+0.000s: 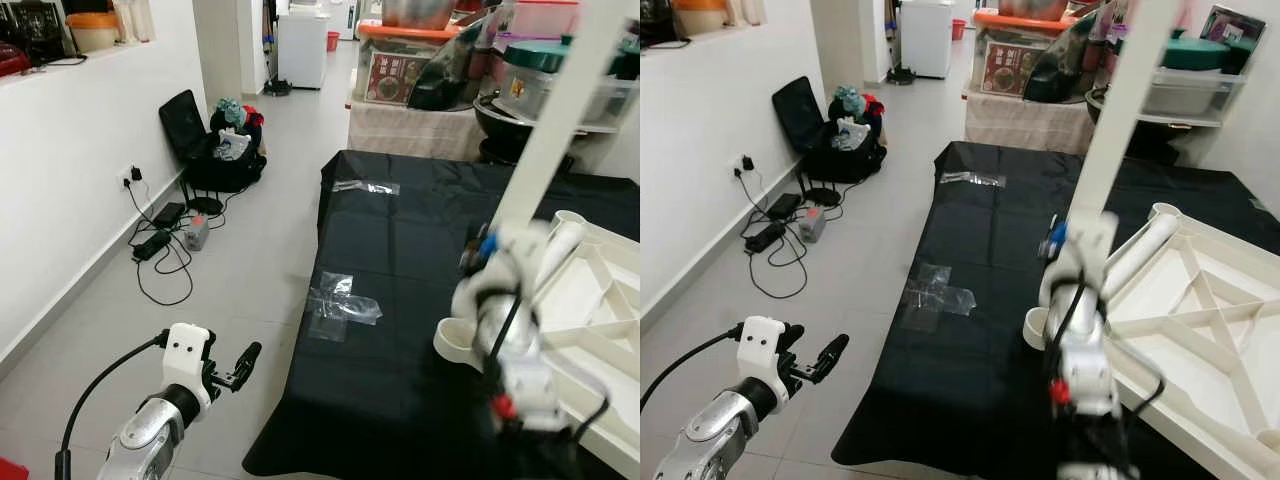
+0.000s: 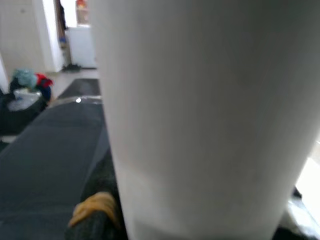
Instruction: Building children table
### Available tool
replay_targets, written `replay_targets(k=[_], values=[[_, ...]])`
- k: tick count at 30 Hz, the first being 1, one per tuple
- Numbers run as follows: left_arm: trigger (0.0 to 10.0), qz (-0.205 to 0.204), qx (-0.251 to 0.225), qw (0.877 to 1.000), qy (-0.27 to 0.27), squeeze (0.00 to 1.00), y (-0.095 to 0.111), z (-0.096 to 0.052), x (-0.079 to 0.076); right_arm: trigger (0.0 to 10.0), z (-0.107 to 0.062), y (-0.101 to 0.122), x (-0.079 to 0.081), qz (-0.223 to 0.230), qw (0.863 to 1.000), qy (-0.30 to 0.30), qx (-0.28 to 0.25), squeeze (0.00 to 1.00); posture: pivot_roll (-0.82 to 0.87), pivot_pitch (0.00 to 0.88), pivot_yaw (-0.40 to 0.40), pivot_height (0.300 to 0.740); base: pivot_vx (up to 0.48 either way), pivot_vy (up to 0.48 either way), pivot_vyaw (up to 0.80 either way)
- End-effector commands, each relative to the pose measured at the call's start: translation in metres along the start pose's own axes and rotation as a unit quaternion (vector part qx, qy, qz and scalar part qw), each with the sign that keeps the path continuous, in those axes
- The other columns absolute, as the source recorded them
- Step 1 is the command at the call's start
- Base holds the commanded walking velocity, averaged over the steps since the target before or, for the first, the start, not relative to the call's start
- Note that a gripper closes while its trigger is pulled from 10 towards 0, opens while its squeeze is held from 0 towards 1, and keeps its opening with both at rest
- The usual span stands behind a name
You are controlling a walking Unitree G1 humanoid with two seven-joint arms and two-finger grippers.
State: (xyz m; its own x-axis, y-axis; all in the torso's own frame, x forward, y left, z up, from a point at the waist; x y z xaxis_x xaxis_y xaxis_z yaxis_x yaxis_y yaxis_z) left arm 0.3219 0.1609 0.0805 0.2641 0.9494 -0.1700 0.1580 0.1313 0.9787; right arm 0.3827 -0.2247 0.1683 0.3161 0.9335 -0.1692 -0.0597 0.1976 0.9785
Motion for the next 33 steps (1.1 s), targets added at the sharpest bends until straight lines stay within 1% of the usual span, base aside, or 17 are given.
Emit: replay_targets(k=[1,3,13,16,19,24,30,33], values=[[10.0,0.001,0.009,1.0,0.001,0.0,-0.005,-0.001,0.001,10.0,-0.007,-0.037,0.004,-0.01,0.998,0.011,0.062,0.0,0.12,0.0,-0.066,0.74,0.0,0.0,0.0],[10.0,0.002,0.008,1.0,0.001,0.0,-0.004,0.0,0.001,10.0,-0.009,-0.046,0.006,-0.009,0.997,0.013,0.078,0.0,0.12,0.0,-0.065,0.74,0.0,0.0,0.0],[10.0,0.002,0.01,1.0,0.002,0.0,-0.005,-0.001,0.002,10.0,-0.011,-0.048,0.003,0.001,0.996,0.009,0.083,0.0,0.11,0.0,-0.063,0.74,0.0,0.0,0.0],[10.0,0.002,0.011,1.0,0.001,0.0,-0.005,0.0,0.002,10.0,-0.016,-0.051,0.008,0.011,0.996,0.013,0.085,0.0,0.11,0.0,-0.06,0.74,0.0,0.0,0.0],[10.0,0.002,0.011,1.0,0.001,0.0,-0.005,0.0,0.002,10.0,-0.017,-0.053,0.01,0.013,0.996,0.014,0.087,0.0,0.11,0.0,-0.059,0.74,0.0,0.0,0.0],[10.0,0.001,0.013,1.0,-0.001,0.0,-0.006,0.001,0.001,10.0,-0.024,-0.071,0.014,0.036,0.991,0.028,0.123,0.0,0.11,0.0,-0.059,0.74,0.0,0.0,0.0],[10.0,0.002,0.013,1.0,-0.001,0.0,-0.006,0.0,0.002,10.0,-0.024,-0.073,0.016,0.041,0.99,0.039,0.127,0.0,0.11,0.0,-0.061,0.74,0.0,0.0,0.0],[10.0,0.001,0.015,1.0,-0.001,0.0,-0.008,-0.001,0.002,10.0,-0.032,-0.075,0.03,0.05,0.985,0.085,0.141,0.0,0.1,0.0,-0.063,0.74,0.0,0.0,0.0]])
Point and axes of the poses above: a point about 5 cm out from each wrist's last joint towards the gripper, its own z axis pointing out of the wrist towards the gripper, its own y axis along the axis of the wrist's last joint, x = y × z, the point moved 6 cm from there along z, pointing out of the wrist towards the gripper, and after that the axes turned 7 degrees about -z, right-handed, at the moved point
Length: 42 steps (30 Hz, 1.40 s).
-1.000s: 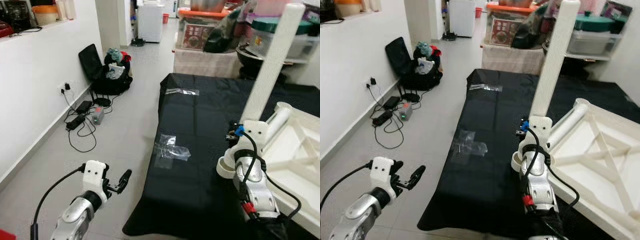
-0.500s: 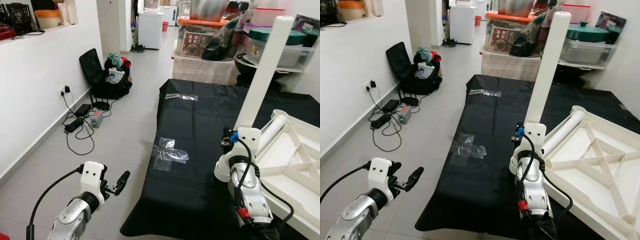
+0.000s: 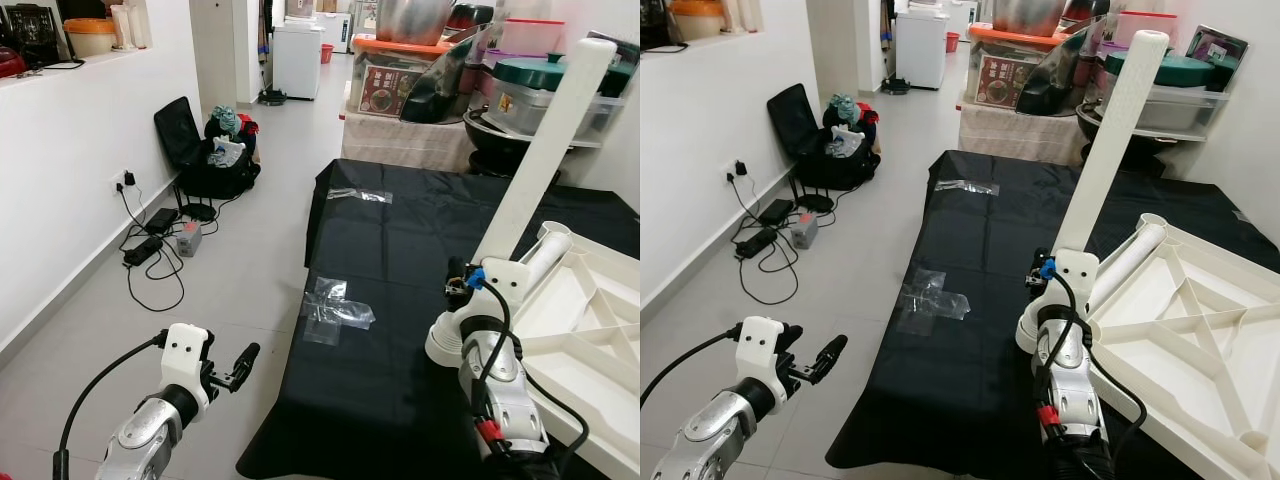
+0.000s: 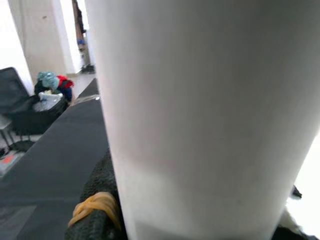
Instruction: Building children table
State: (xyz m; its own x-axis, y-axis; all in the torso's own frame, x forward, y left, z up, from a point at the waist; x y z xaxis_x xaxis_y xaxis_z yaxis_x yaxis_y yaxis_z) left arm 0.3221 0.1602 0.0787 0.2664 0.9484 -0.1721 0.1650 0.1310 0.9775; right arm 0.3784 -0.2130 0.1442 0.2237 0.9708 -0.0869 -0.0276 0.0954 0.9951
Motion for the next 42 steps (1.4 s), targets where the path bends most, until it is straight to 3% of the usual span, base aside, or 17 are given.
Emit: replay_targets(k=[1,8,15,22,25,27,30,32,34,36,42], values=[[10.0,0.002,0.012,1.0,0.001,0.0,-0.006,-0.001,0.002,10.0,-0.02,-0.058,0.019,0.01,0.992,0.047,0.117,0.0,0.1,0.0,-0.063,0.74,0.0,0.0,0.0],[10.0,0.003,0.013,1.0,0.002,0.0,-0.006,-0.002,0.003,10.0,-0.031,-0.06,0.033,0.013,0.99,0.076,0.121,0.0,0.1,0.0,-0.062,0.74,0.0,0.0,0.0],[10.0,0.006,0.016,1.0,0.0,0.0,-0.007,-0.001,0.004,10.0,-0.053,-0.064,0.047,0.019,0.984,0.119,0.131,0.0,0.08,0.0,-0.049,0.74,0.0,0.0,0.0],[10.0,0.004,0.017,1.0,-0.004,0.0,-0.007,0.001,0.002,10.0,-0.058,-0.048,0.055,0.039,0.982,0.148,0.11,0.0,0.08,0.0,-0.043,0.74,0.0,0.0,0.0],[10.0,0.005,0.017,1.0,-0.004,0.0,-0.007,0.001,0.003,10.0,-0.061,-0.031,0.07,0.056,0.975,0.199,0.08,0.0,0.08,0.0,-0.046,0.74,0.0,0.0,0.0],[10.0,0.005,0.018,1.0,-0.003,0.0,-0.007,0.001,0.004,10.0,-0.069,-0.017,0.087,0.05,0.961,0.268,0.052,0.0,0.09,0.0,-0.05,0.74,0.0,0.0,0.0],[10.0,0.005,0.018,1.0,-0.003,0.0,-0.007,0.001,0.004,10.0,-0.075,-0.012,0.095,0.038,0.951,0.304,0.042,0.0,0.09,0.0,-0.051,0.74,0.0,0.0,0.0],[10.0,0.005,0.019,1.0,-0.004,0.0,-0.008,0.001,0.004,10.0,-0.093,0.016,0.115,0.05,0.915,0.401,-0.004,0.0,0.09,0.0,-0.051,0.74,0.0,0.0,0.0],[10.0,0.004,0.02,1.0,-0.005,0.0,-0.008,0.001,0.003,10.0,-0.119,0.038,0.131,0.047,0.862,0.503,-0.043,0.0,0.09,0.0,-0.052,0.74,0.0,0.0,0.0],[10.0,0.004,0.02,1.0,-0.006,0.0,-0.009,0.002,0.002,10.0,-0.129,0.041,0.136,0.04,0.836,0.545,-0.049,0.0,0.1,0.0,-0.059,0.74,0.0,0.0,0.0],[10.0,0.005,0.019,1.0,-0.004,0.0,-0.008,0.001,0.003,10.0,-0.135,0.035,0.137,0.015,0.817,0.574,-0.047,0.0,0.11,0.0,-0.073,0.74,0.0,0.0,0.0]])
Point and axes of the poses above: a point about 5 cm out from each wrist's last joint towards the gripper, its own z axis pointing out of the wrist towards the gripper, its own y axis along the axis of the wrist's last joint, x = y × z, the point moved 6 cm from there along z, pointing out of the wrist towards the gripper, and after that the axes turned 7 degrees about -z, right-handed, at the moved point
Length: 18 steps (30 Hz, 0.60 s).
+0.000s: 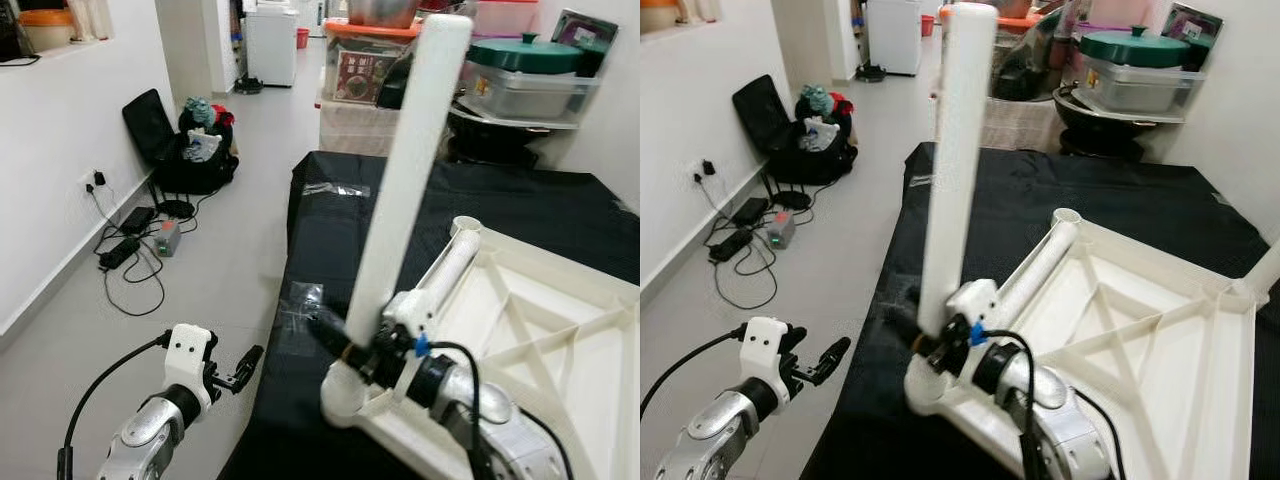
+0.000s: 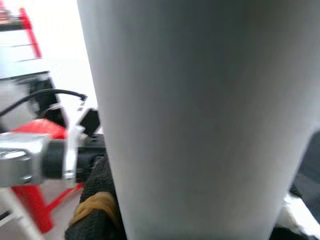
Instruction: Building children table
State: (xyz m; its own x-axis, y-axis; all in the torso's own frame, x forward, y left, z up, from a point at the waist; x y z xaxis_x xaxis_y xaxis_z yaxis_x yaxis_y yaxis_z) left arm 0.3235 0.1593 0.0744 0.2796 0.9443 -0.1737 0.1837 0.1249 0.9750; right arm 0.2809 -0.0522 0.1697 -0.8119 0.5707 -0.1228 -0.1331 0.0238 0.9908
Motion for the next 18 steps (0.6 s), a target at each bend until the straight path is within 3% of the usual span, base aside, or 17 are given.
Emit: replay_targets(k=[1,12,18], values=[[10.0,0.005,0.009,1.0,0.003,0.0,-0.004,-0.001,0.003,10.0,0.002,-0.008,0.008,0.01,1.0,0.022,0.012,0.0,0.11,0.0,-0.073,0.74,0.0,0.0,0.0],[10.0,0.008,0.011,1.0,0.008,0.0,-0.006,-0.003,0.005,10.0,0.002,-0.021,0.007,-0.029,0.998,0.039,0.032,0.0,0.12,0.0,-0.072,0.74,0.0,0.0,0.0],[10.0,0.01,0.011,1.0,0.007,0.0,-0.005,-0.003,0.006,10.0,0.001,-0.018,0.009,-0.017,0.999,0.048,0.012,0.0,0.12,0.0,-0.071,0.74,0.0,0.0,0.0]])
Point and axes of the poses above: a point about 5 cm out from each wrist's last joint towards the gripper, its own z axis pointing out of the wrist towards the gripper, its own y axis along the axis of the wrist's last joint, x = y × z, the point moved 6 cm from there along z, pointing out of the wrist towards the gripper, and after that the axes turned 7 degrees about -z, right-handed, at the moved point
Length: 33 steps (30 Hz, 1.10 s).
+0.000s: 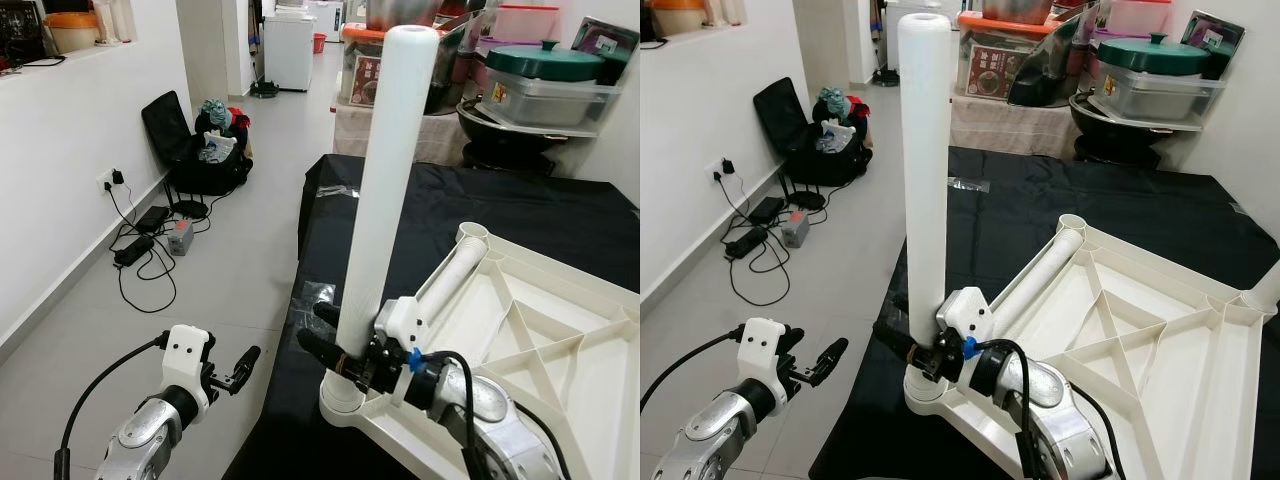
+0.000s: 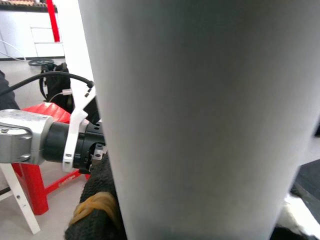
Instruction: Building children table
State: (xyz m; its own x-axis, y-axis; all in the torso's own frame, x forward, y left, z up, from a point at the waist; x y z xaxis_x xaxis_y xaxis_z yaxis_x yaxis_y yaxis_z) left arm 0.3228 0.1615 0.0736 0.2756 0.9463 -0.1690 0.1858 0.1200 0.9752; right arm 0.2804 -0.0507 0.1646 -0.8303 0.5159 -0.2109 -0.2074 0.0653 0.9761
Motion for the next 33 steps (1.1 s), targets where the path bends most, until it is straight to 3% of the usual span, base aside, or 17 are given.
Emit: replay_targets(k=[1,6,7,8,9,12,17,18,19,21,23,24,25,28,29,30,33], values=[[10.0,0.008,0.009,1.0,0.005,0.0,-0.005,-0.002,0.004,10.0,0.002,-0.011,0.005,0.032,0.999,0.005,0.007,0.0,0.12,0.0,-0.073,0.74,0.0,0.0,0.0],[10.0,0.008,0.009,1.0,0.006,0.0,-0.005,-0.002,0.005,10.0,0.006,-0.017,-0.014,0.041,0.997,-0.067,0.022,0.0,0.12,0.0,-0.075,0.74,0.0,0.0,0.0],[10.0,0.008,0.009,1.0,0.006,0.0,-0.005,-0.003,0.005,10.0,0.005,-0.029,-0.023,0.03,0.992,-0.108,0.06,0.0,0.11,0.0,-0.075,0.74,0.0,0.0,0.0],[10.0,0.007,0.01,1.0,0.007,0.0,-0.005,-0.003,0.005,10.0,-0.001,-0.048,-0.041,0.051,0.975,-0.187,0.11,0.0,0.11,0.0,-0.073,0.74,0.0,0.0,0.0],[10.0,0.007,0.01,1.0,0.007,0.0,-0.005,-0.003,0.005,10.0,-0.001,-0.048,-0.041,0.051,0.975,-0.187,0.11,0.0,0.11,0.0,-0.073,0.74,0.0,0.0,0.0],[10.0,0.007,0.011,1.0,0.008,0.0,-0.007,-0.003,0.005,10.0,-0.042,-0.082,-0.084,0.081,0.886,-0.41,0.202,0.0,0.11,0.0,-0.077,0.74,0.0,0.0,0.0],[10.0,0.007,0.011,1.0,0.009,0.0,-0.007,-0.003,0.005,10.0,-0.053,-0.078,-0.092,0.066,0.866,-0.454,0.198,0.0,0.11,0.0,-0.077,0.74,0.0,0.0,0.0],[10.0,0.007,0.01,1.0,0.009,0.0,-0.007,-0.003,0.005,10.0,-0.072,-0.083,-0.097,0.071,0.833,-0.506,0.212,0.0,0.11,0.0,-0.074,0.74,0.0,0.0,0.0],[10.0,0.007,0.01,1.0,0.009,0.0,-0.007,-0.003,0.005,10.0,-0.072,-0.083,-0.097,0.071,0.833,-0.506,0.212,0.0,0.11,0.0,-0.074,0.74,0.0,0.0,0.0],[10.0,0.008,0.011,1.0,0.01,0.0,-0.007,-0.003,0.006,10.0,-0.099,-0.09,-0.101,0.079,0.783,-0.57,0.235,0.0,0.1,0.0,-0.069,0.74,0.0,0.0,0.0],[10.0,0.009,0.012,1.0,0.01,0.0,-0.007,-0.002,0.007,10.0,-0.115,-0.091,-0.106,0.086,0.751,-0.61,0.239,0.0,0.1,0.0,-0.071,0.74,0.0,0.0,0.0],[10.0,0.009,0.012,1.0,0.01,0.0,-0.007,-0.002,0.007,10.0,-0.119,-0.09,-0.108,0.09,0.739,-0.624,0.24,0.0,0.1,0.0,-0.071,0.74,0.0,0.0,0.0],[10.0,0.009,0.012,1.0,0.01,0.0,-0.007,-0.002,0.007,10.0,-0.119,-0.09,-0.108,0.09,0.739,-0.624,0.24,0.0,0.1,0.0,-0.071,0.74,0.0,0.0,0.0],[10.0,0.01,0.01,1.0,0.011,0.0,-0.006,0.0,0.008,10.0,-0.135,-0.09,-0.113,0.104,0.687,-0.677,0.241,0.0,0.1,0.0,-0.073,0.74,0.0,0.0,0.0],[10.0,0.01,0.01,1.0,0.011,0.0,-0.006,0.0,0.008,10.0,-0.135,-0.09,-0.113,0.104,0.687,-0.677,0.241,0.0,0.1,0.0,-0.073,0.74,0.0,0.0,0.0],[10.0,0.011,0.01,1.0,0.013,0.0,-0.007,-0.001,0.008,10.0,-0.143,-0.087,-0.114,0.094,0.663,-0.702,0.244,0.0,0.1,0.0,-0.075,0.74,0.0,0.0,0.0],[10.0,0.011,0.012,1.0,0.013,0.0,-0.008,-0.003,0.008,10.0,-0.148,-0.085,-0.113,0.085,0.649,-0.714,0.247,0.0,0.1,0.0,-0.075,0.74,0.0,0.0,0.0]])
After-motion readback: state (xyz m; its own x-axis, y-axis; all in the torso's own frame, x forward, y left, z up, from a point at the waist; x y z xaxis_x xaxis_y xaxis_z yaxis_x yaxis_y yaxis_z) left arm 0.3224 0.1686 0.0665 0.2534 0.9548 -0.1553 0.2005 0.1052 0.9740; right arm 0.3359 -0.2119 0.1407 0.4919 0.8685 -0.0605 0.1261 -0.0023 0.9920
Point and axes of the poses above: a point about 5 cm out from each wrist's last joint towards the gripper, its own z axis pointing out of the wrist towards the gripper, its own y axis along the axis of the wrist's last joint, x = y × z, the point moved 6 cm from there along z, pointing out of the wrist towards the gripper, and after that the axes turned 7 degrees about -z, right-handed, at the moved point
